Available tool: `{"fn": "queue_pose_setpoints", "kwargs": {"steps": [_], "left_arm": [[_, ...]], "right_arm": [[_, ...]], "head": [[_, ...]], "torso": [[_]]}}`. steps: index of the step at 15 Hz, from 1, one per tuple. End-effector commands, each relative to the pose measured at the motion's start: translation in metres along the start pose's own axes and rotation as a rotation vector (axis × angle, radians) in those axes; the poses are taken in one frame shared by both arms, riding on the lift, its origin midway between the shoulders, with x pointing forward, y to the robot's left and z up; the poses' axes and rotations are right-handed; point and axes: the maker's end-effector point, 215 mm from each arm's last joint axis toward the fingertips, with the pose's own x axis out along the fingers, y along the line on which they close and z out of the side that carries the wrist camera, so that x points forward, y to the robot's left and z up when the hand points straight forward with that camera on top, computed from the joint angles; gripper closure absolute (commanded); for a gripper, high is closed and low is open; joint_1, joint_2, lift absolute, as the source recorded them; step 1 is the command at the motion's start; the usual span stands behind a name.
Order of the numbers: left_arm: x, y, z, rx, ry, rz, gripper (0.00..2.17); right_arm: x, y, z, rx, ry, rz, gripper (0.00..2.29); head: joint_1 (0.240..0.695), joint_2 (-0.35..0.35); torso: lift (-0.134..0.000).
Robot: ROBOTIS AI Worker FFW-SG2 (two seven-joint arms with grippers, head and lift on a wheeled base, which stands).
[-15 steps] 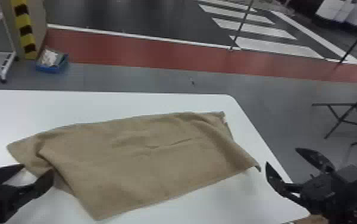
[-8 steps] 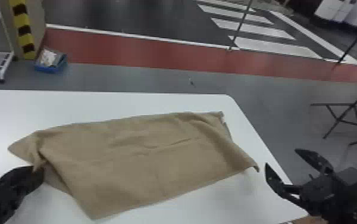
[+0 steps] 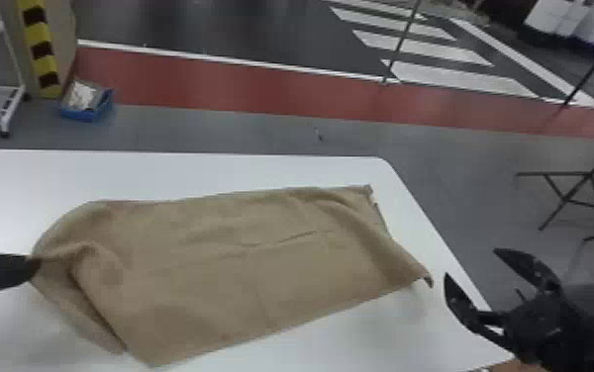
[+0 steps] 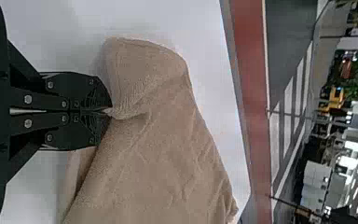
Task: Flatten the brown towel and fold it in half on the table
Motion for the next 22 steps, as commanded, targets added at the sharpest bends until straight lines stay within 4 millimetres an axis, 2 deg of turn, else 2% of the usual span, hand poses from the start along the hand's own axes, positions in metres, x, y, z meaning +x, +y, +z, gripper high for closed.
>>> {"fn": "queue_pose_setpoints", "kwargs": {"steps": [1,3,6,7,8,9,13,14,15,17,19,20,22], "left_arm": [[-0.016,0.027,0.029,0.048,0.013,0.058,1.83],[-0.022,0.041,0.046,0.073,0.014,0.065,1.83],[-0.027,0.071,0.056,0.072,0.025,0.116,1.79],[-0.030,0.088,0.050,0.074,0.042,0.186,1.21],[-0.033,0.102,0.044,0.077,0.056,0.247,0.19],[-0.035,0.113,0.038,0.083,0.072,0.286,0.00],[-0.065,0.152,0.025,0.056,0.056,0.418,0.07],[-0.074,0.153,0.018,0.048,0.052,0.435,0.07],[-0.082,0.141,0.011,0.057,0.048,0.431,0.08],[-0.088,0.103,-0.007,0.083,0.050,0.400,0.13],[-0.084,0.064,-0.026,0.098,0.061,0.355,0.15],[-0.083,0.047,-0.035,0.108,0.072,0.339,0.17],[-0.080,0.021,-0.053,0.122,0.104,0.302,0.21]], "right_arm": [[-0.001,0.006,0.000,-0.008,-0.010,0.011,0.09],[-0.002,0.008,0.002,-0.017,-0.017,0.016,0.09],[-0.005,0.011,0.003,-0.029,-0.021,0.023,0.09],[-0.006,0.013,0.003,-0.032,-0.021,0.029,0.09],[-0.006,0.014,0.002,-0.034,-0.017,0.030,0.09],[-0.006,0.014,0.001,-0.036,-0.015,0.030,0.09],[-0.003,0.016,0.003,-0.042,-0.018,0.035,0.09],[0.000,0.020,0.004,-0.044,-0.019,0.042,0.09],[0.001,0.022,0.004,-0.044,-0.019,0.046,0.09],[0.006,0.025,0.005,-0.048,-0.021,0.056,0.09],[0.014,0.024,0.010,-0.082,-0.018,0.053,0.09],[0.017,0.029,0.012,-0.093,-0.016,0.073,0.09],[0.024,0.029,0.014,-0.182,0.008,0.122,0.09]], "head": [[0.695,-0.318],[0.695,-0.290],[0.695,-0.244],[0.695,-0.233],[0.695,-0.218],[0.695,-0.203],[0.695,-0.132],[0.695,-0.117],[0.695,-0.100],[0.695,-0.079],[0.695,-0.091],[0.695,-0.107],[0.695,-0.135]], "torso": [[-0.128],[-0.128],[-0.128],[-0.128],[-0.128],[-0.128],[-0.128],[-0.128],[-0.128],[-0.128],[-0.128],[-0.128],[-0.128]]}}
